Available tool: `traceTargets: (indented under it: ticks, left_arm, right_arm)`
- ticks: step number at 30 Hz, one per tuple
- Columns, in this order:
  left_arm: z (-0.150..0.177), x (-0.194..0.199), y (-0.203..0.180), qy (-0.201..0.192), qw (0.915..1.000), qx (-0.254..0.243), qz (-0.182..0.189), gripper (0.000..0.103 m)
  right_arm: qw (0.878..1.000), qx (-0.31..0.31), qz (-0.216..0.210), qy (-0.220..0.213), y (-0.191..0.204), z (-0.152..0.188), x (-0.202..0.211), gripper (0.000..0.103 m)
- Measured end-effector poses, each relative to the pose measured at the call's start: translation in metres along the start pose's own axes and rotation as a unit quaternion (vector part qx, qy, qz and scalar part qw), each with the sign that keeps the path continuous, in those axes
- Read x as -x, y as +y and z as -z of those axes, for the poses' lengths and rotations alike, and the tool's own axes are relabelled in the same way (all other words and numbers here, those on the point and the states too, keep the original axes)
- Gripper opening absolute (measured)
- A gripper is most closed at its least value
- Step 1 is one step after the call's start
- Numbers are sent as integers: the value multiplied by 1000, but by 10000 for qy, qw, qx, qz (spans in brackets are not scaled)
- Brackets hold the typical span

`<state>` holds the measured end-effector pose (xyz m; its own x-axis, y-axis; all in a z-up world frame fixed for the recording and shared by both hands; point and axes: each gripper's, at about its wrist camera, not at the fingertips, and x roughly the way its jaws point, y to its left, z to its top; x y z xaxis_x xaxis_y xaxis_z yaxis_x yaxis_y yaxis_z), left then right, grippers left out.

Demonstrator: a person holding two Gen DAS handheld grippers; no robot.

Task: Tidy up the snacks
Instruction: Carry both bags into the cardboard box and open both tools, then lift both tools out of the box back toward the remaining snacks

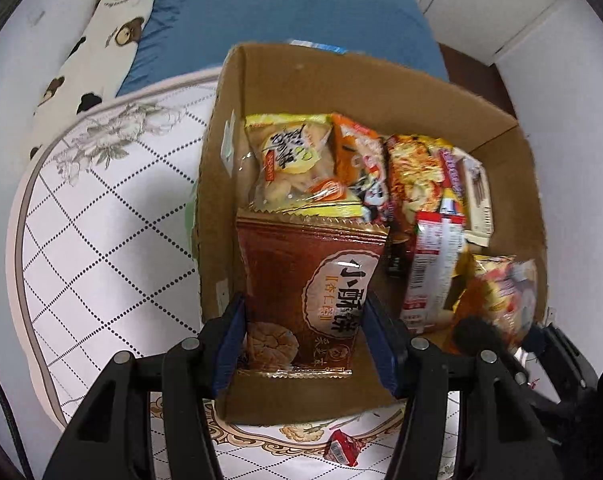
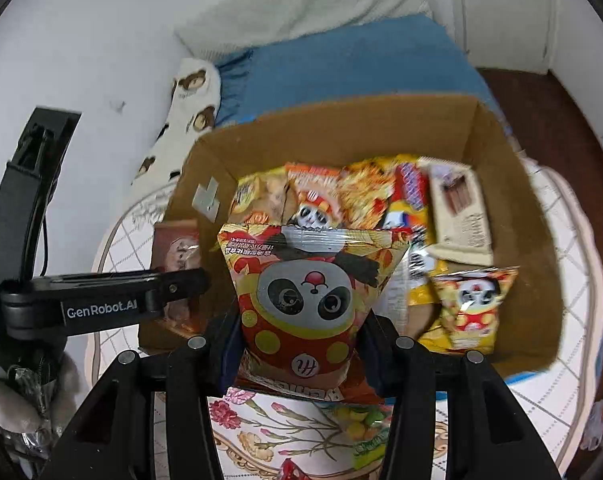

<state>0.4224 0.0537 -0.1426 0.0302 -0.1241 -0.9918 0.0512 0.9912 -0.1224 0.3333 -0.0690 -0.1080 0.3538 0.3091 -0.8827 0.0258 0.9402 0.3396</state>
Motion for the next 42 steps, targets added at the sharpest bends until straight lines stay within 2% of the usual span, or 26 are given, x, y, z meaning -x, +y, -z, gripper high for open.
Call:
traceTargets:
  ticks: [1, 4, 5, 6, 8, 10, 15, 19, 23, 27, 33, 42]
  left_arm:
    - [0, -5, 1, 95, 9999, 39, 1, 55]
    - [2, -15, 3, 212, 9997, 106, 107, 62]
    - [3, -15, 2, 190, 9997, 101, 105, 66]
    - [4, -16, 1, 160, 9998, 87, 117, 68]
    - [5, -18, -3, 99, 9998, -5, 145, 85]
    - [6, -19, -7, 75, 9998, -109, 143, 96]
    - [11, -19, -14, 59, 9998, -152, 125, 97]
    - [15, -15, -15, -120, 9998, -113, 115, 97]
    - [20, -13, -19, -293, 9993, -194, -108, 97]
    - [27, -8, -19, -458, 9989, -121, -31, 97]
    - [43, 17, -23, -967, 9952, -129, -90, 97]
    - [80, 58, -32, -1751, 9839, -280, -240, 97]
  right_arm:
    - [9999, -49, -19, 100, -1, 0, -6, 56]
    - [9989, -142, -30, 437, -6, 2, -27, 92]
    - [9988, -116, 1, 485, -7, 4, -31, 94]
    - [9985, -96, 56, 537, -9, 6, -34, 94]
    - [9981, -105, 105, 605, -12, 8, -37, 96]
    - [9977, -120, 195, 638, -17, 10, -38, 98]
    - [9972, -93, 451, 587, -26, 11, -31, 98]
    - [9963, -37, 711, 475, -33, 12, -21, 98]
    - [9951, -90, 892, 416, -42, 14, -11, 98]
    - [9943, -90, 1020, 296, -47, 14, 1, 98]
    - [9941, -55, 1079, 58, -48, 17, 22, 98]
    - [9892, 238, 1330, -565, -36, 31, 66, 98]
